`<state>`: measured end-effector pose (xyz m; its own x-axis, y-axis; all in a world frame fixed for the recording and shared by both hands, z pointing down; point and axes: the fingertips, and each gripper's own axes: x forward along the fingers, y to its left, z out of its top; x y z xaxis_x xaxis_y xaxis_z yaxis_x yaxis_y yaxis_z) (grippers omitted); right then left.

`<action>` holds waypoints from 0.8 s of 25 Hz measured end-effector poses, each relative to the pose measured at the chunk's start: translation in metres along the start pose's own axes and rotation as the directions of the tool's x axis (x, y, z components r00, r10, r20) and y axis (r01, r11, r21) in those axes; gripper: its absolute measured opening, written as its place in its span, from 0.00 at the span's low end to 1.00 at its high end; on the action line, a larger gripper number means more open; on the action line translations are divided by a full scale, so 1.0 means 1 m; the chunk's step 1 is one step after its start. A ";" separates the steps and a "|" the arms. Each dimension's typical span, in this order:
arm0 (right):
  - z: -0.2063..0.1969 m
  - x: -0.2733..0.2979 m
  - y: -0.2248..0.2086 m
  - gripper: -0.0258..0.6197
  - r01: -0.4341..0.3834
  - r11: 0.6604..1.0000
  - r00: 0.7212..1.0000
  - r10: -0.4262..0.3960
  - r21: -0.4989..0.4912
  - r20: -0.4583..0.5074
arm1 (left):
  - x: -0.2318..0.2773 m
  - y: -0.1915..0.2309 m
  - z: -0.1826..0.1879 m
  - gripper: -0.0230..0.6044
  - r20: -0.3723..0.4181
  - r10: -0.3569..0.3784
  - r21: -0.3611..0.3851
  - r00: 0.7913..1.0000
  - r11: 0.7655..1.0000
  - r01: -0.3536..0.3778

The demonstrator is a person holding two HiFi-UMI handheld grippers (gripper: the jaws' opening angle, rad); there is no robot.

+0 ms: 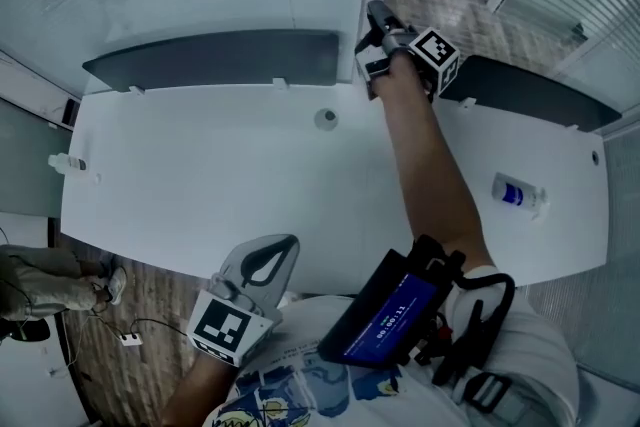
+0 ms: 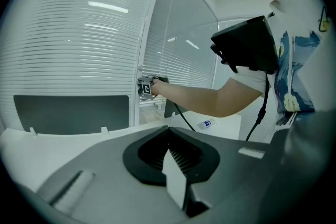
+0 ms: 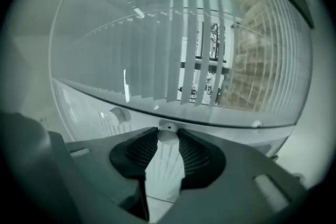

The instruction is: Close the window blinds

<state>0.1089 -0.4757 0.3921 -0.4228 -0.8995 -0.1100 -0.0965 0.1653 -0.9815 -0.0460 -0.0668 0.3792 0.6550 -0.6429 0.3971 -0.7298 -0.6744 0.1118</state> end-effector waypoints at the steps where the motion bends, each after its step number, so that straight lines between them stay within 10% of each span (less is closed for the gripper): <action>1: -0.001 0.000 0.002 0.23 0.030 0.998 1.000 -0.031 -0.057 -0.007 | 0.000 -0.001 0.002 0.04 -0.004 -0.002 -0.009 1.000 1.000 0.002; 9: -0.002 -0.002 0.007 0.23 0.202 0.887 0.974 -0.226 -0.415 -0.008 | -0.001 -0.001 0.000 0.04 0.001 0.000 -0.013 1.000 1.000 0.000; 20: -0.007 -0.002 0.014 0.23 0.307 0.340 0.864 -0.492 -0.889 0.110 | -0.003 -0.001 -0.004 0.04 0.013 0.002 -0.016 1.000 1.000 -0.002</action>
<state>0.1018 -0.4682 0.3795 -0.2188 -0.9027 0.3704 -0.9634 0.1398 -0.2286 -0.0476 -0.0631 0.3814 0.6560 -0.6492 0.3850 -0.7341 -0.6673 0.1256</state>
